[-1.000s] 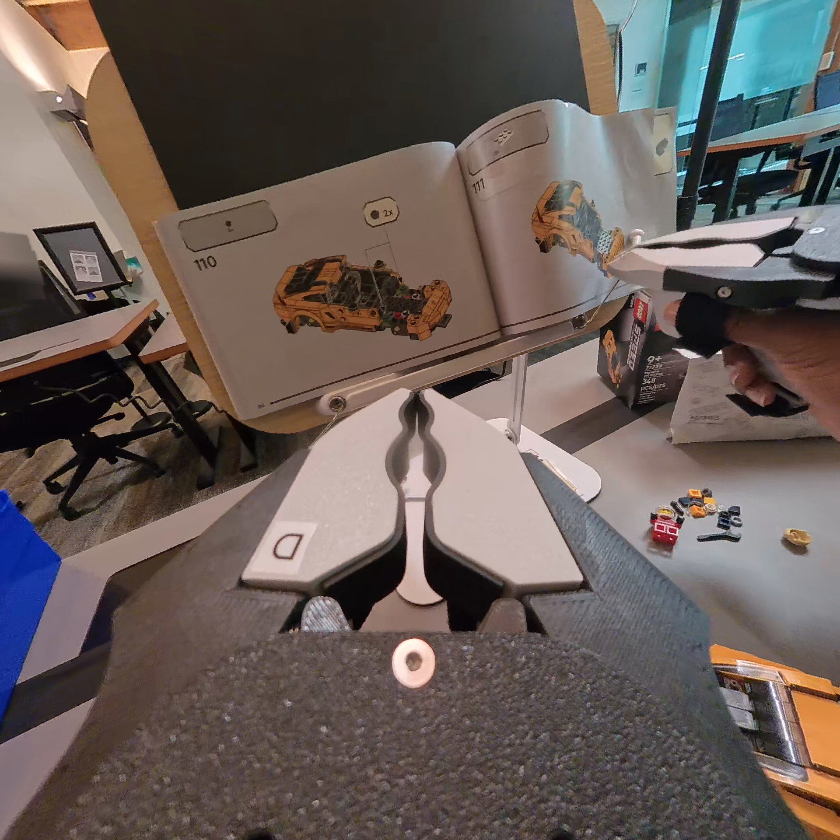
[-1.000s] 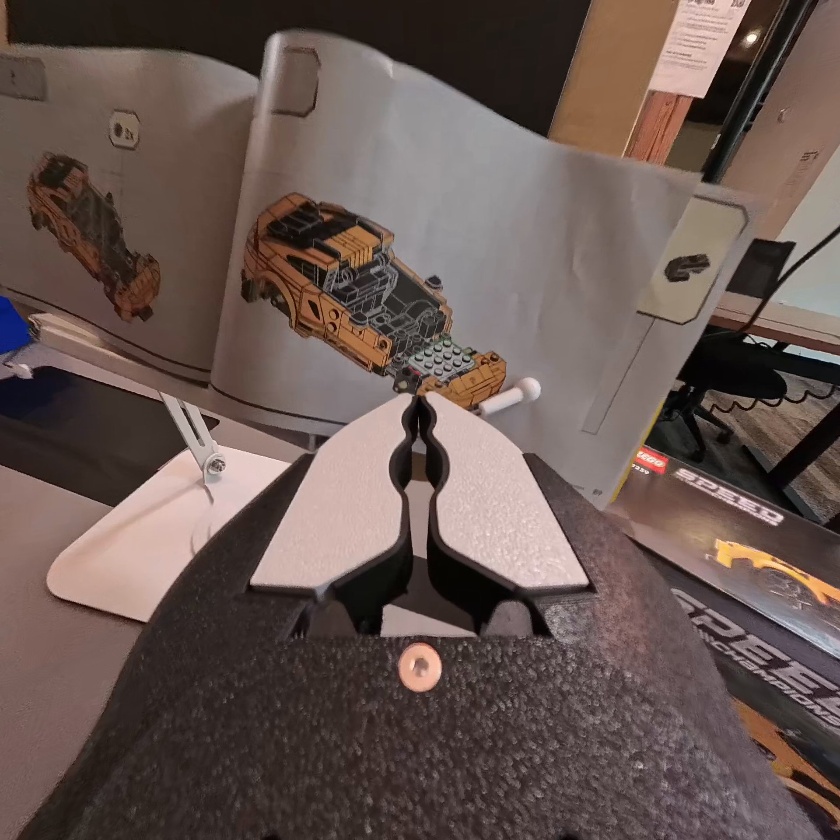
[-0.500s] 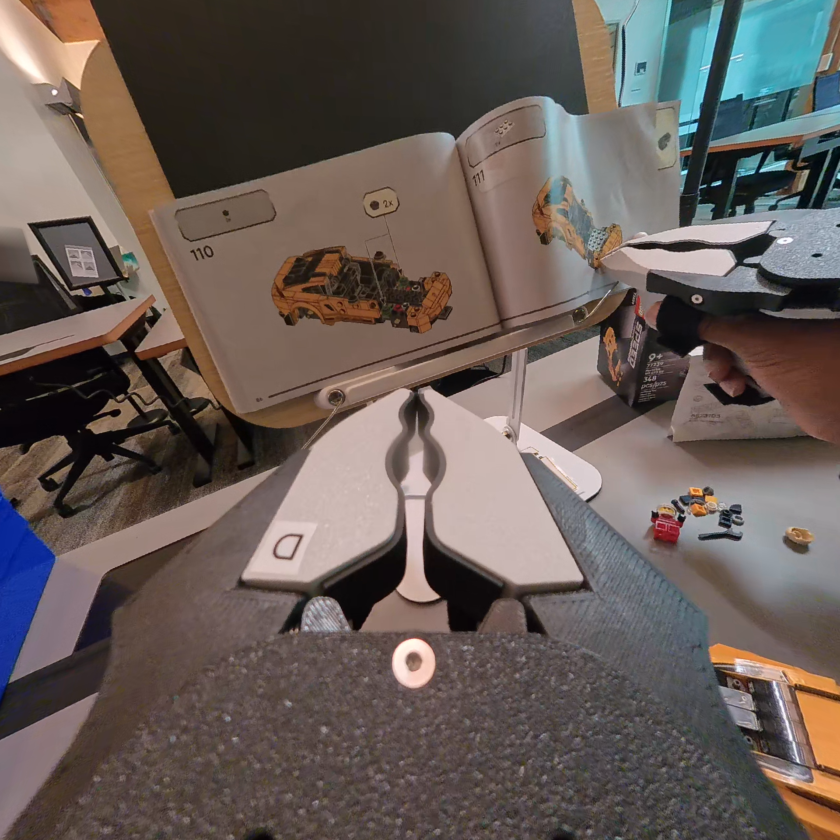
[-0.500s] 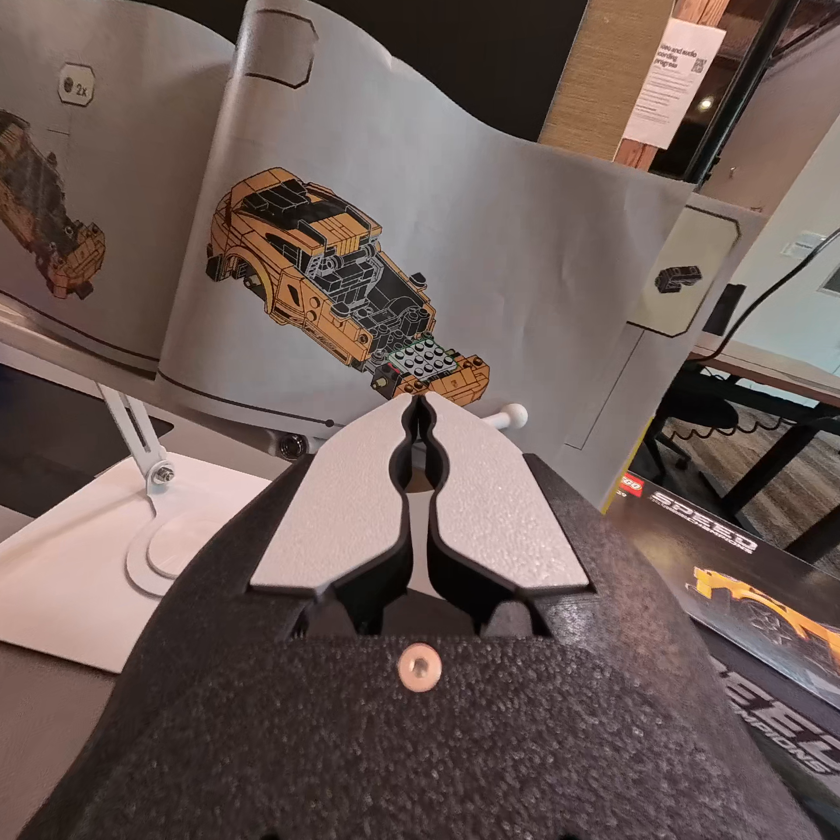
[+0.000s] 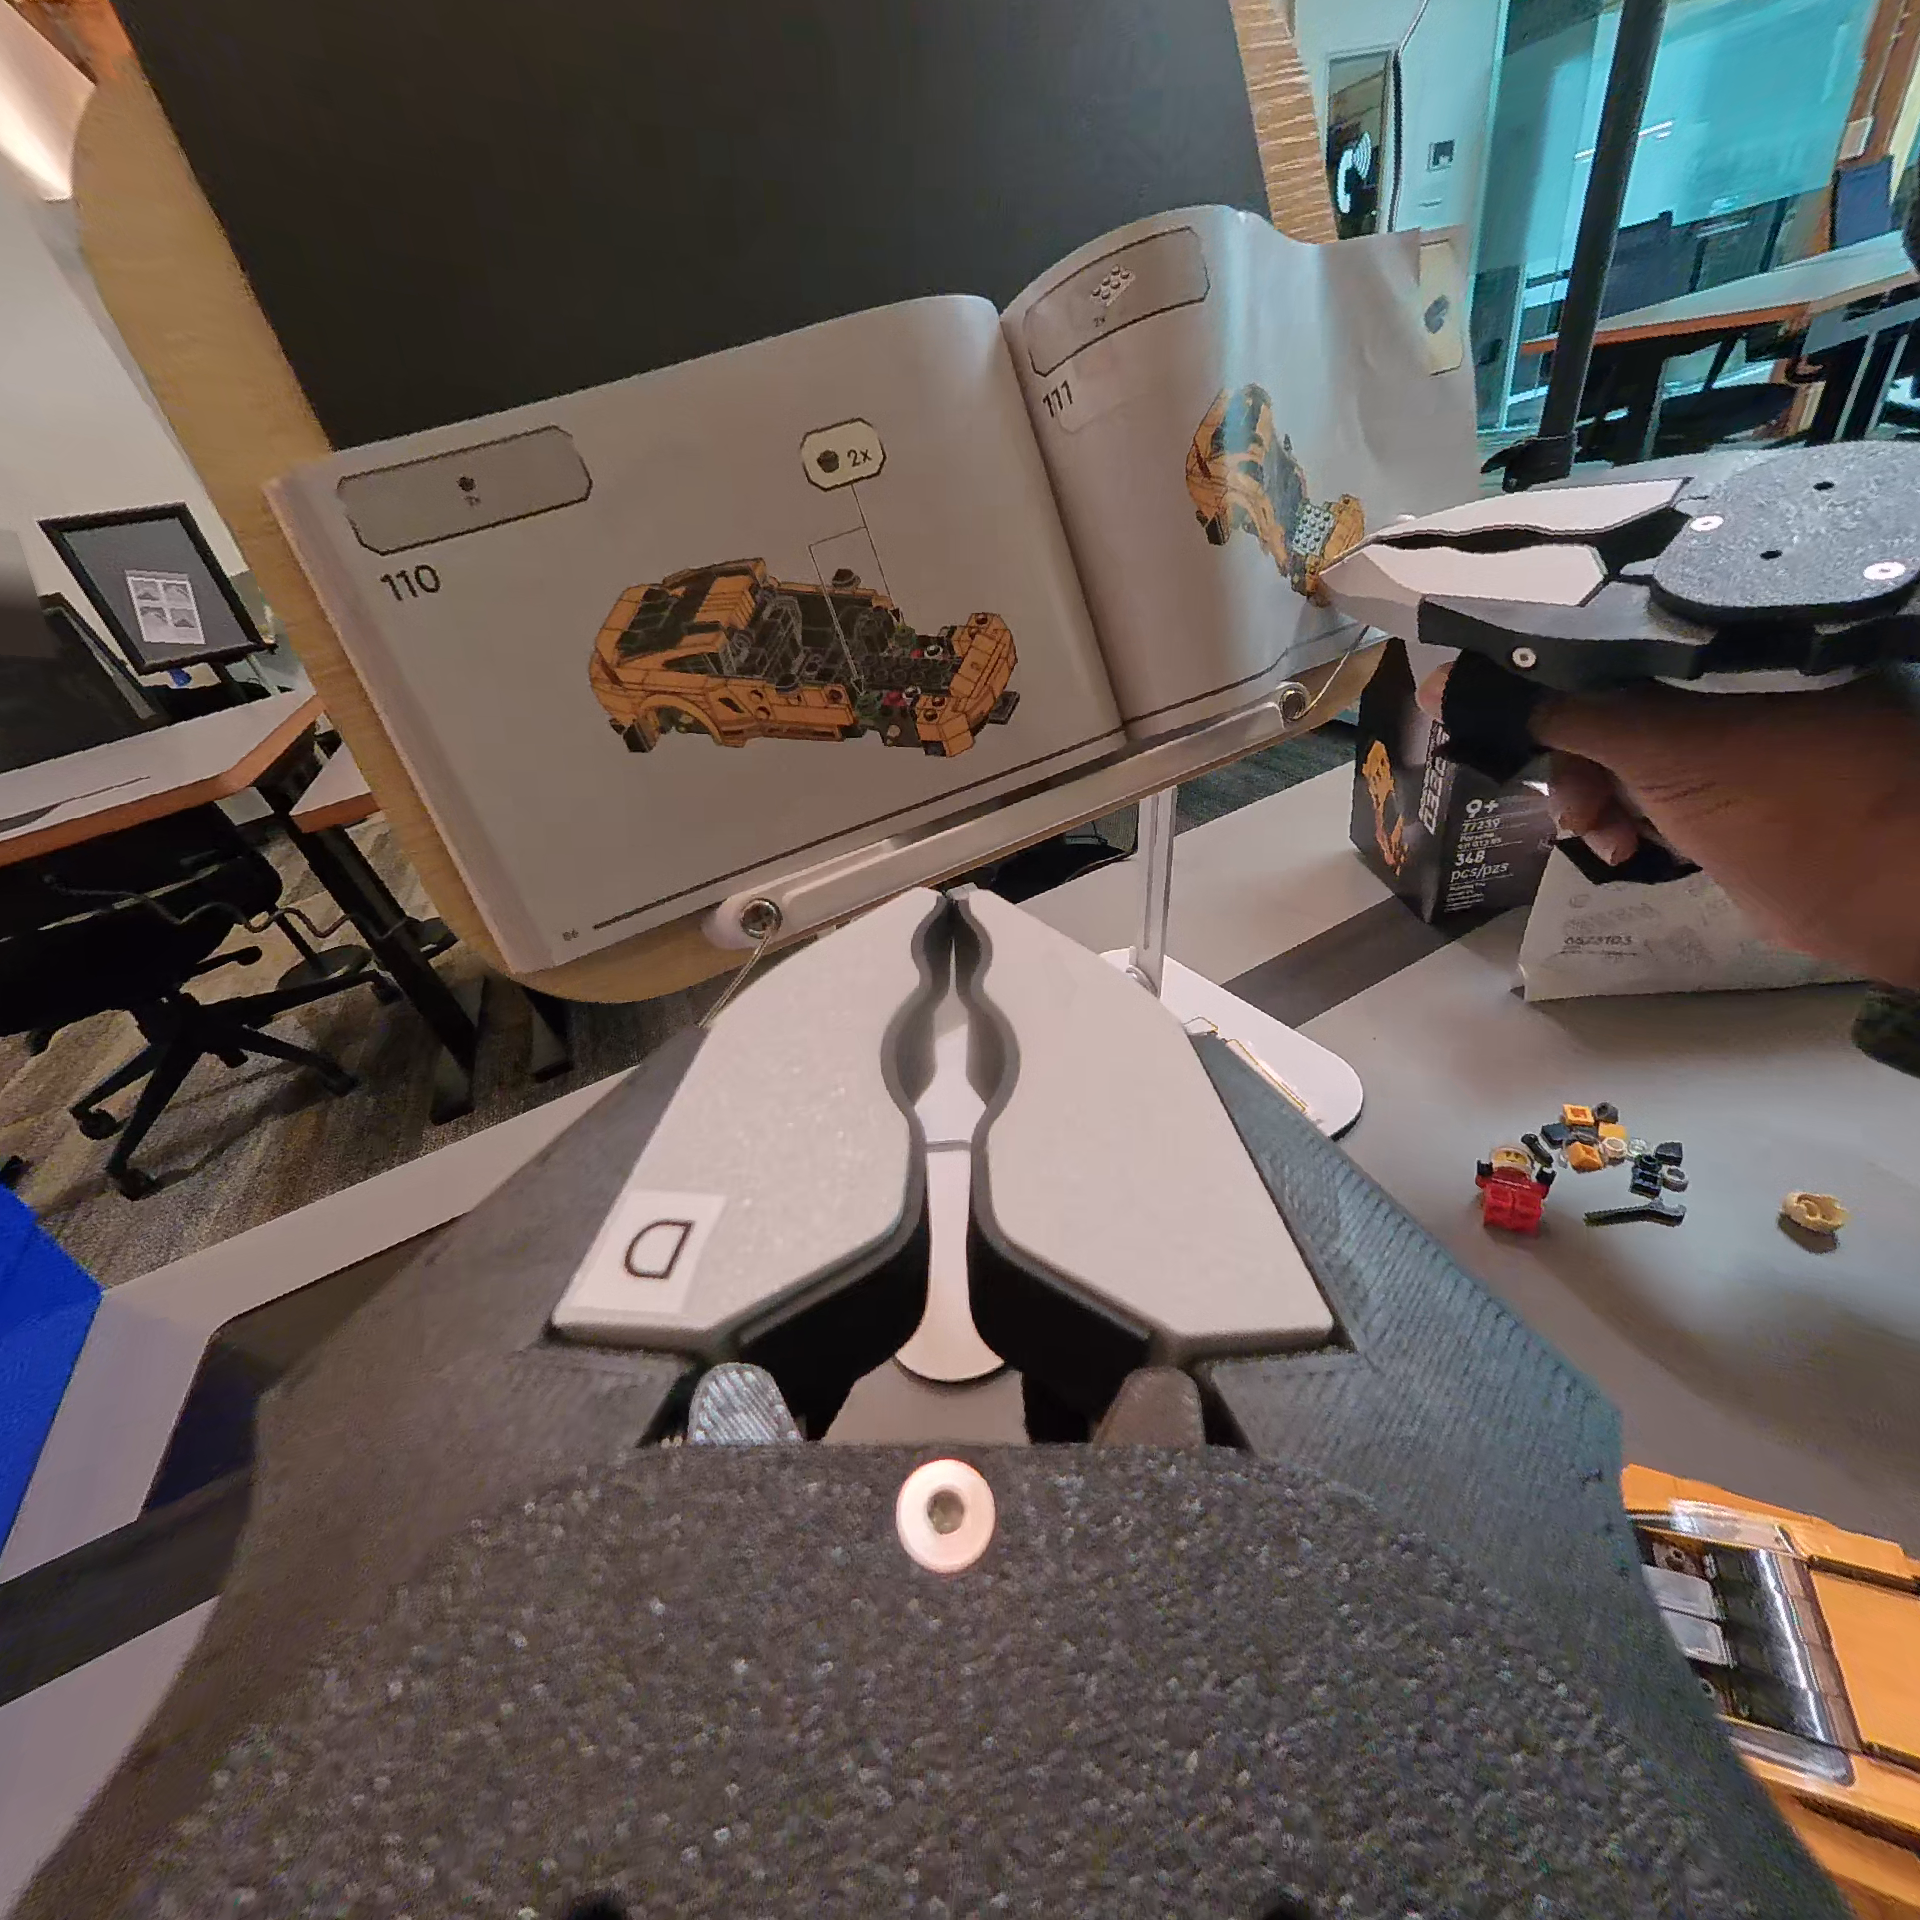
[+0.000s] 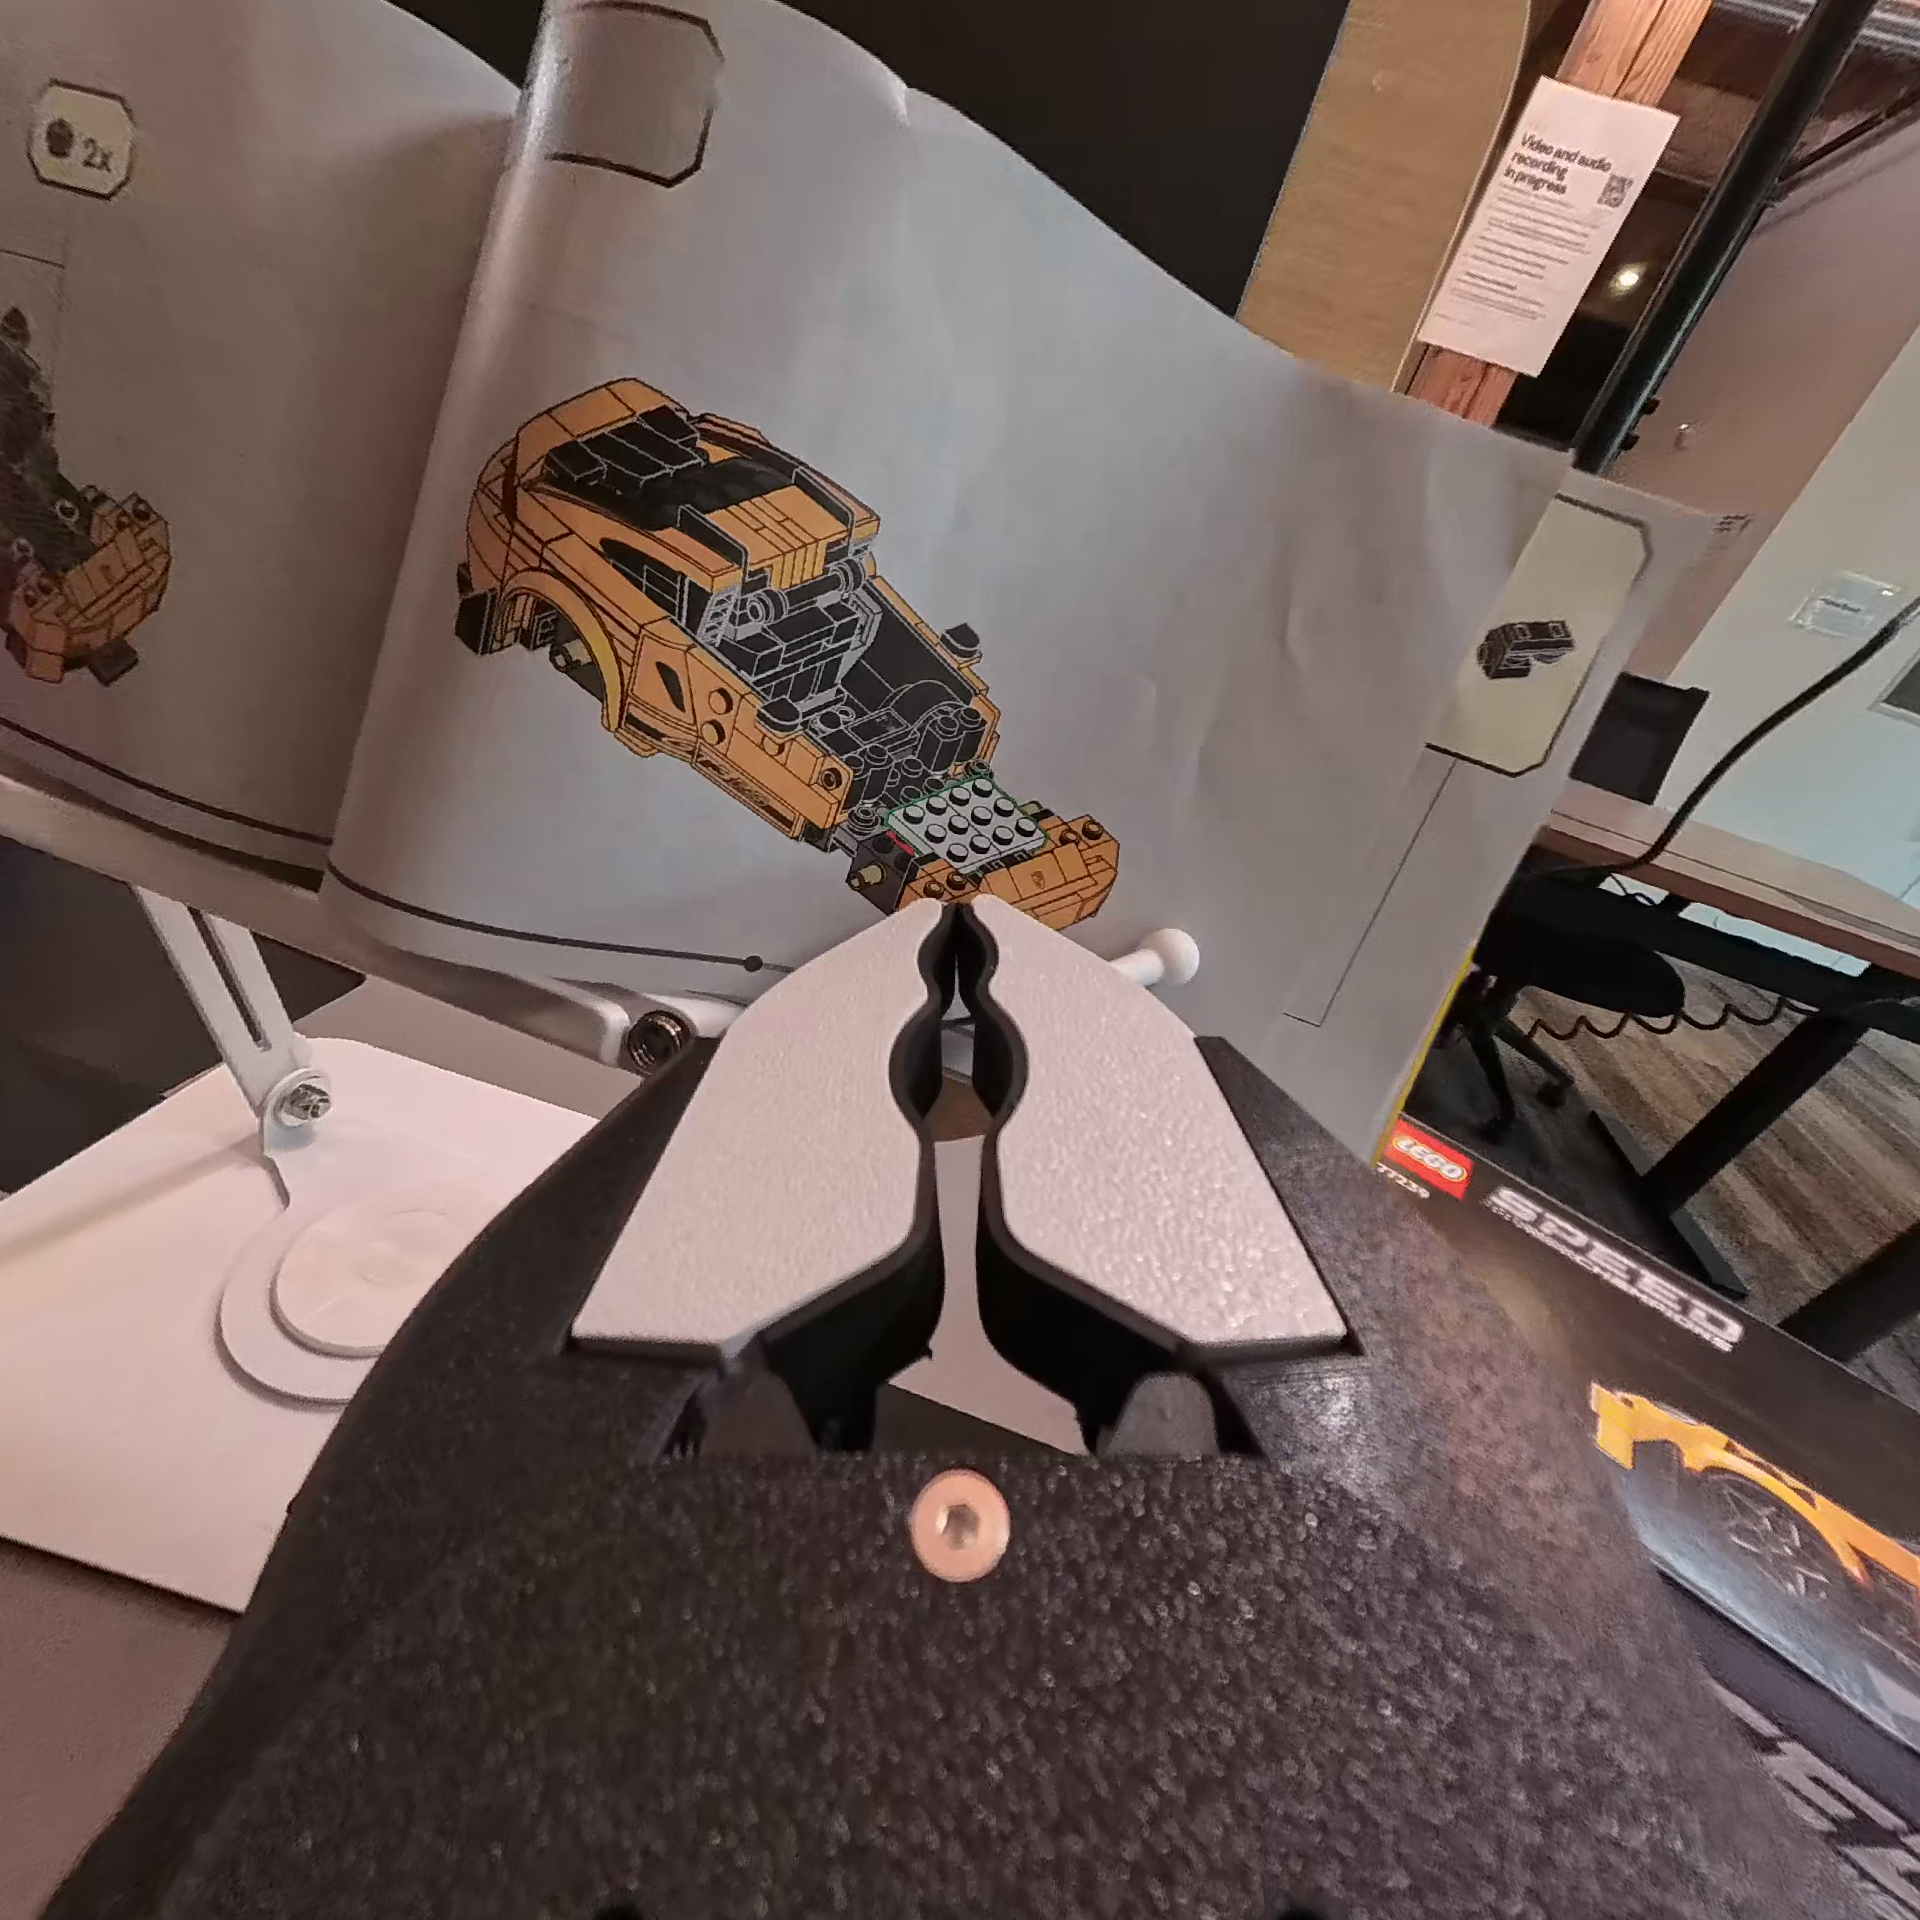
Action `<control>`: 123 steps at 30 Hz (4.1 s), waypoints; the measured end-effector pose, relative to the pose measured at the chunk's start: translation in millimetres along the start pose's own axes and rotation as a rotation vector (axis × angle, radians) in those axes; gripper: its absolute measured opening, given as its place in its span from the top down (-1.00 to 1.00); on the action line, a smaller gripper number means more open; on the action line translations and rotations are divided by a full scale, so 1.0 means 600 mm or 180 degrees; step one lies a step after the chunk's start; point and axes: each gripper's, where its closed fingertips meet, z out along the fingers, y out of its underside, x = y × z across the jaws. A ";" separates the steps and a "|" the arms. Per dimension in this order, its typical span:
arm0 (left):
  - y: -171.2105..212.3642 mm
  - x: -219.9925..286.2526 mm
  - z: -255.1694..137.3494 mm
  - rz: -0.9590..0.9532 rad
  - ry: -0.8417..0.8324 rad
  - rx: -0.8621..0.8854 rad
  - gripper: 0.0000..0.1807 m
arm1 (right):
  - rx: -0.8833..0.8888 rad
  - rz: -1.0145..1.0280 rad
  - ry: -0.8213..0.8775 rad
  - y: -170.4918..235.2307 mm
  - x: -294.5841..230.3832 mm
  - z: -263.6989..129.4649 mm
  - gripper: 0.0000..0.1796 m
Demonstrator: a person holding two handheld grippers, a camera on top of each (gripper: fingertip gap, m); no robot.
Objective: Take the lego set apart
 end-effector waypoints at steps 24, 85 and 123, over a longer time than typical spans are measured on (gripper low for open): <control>0.005 -0.022 -0.003 -0.0088 -0.0060 0.0013 1.00 | 0.0268 -0.0195 -0.0924 -0.112 -0.256 0.005 1.00; 0.218 0.279 -0.183 0.0420 0.2714 -0.1755 0.09 | -0.2430 -0.0378 -0.2517 0.223 -0.280 -0.486 0.63; 0.250 0.310 -0.219 0.1398 0.3308 -0.1741 0.20 | -0.1060 -0.0325 -0.3535 0.184 -0.289 -0.502 0.65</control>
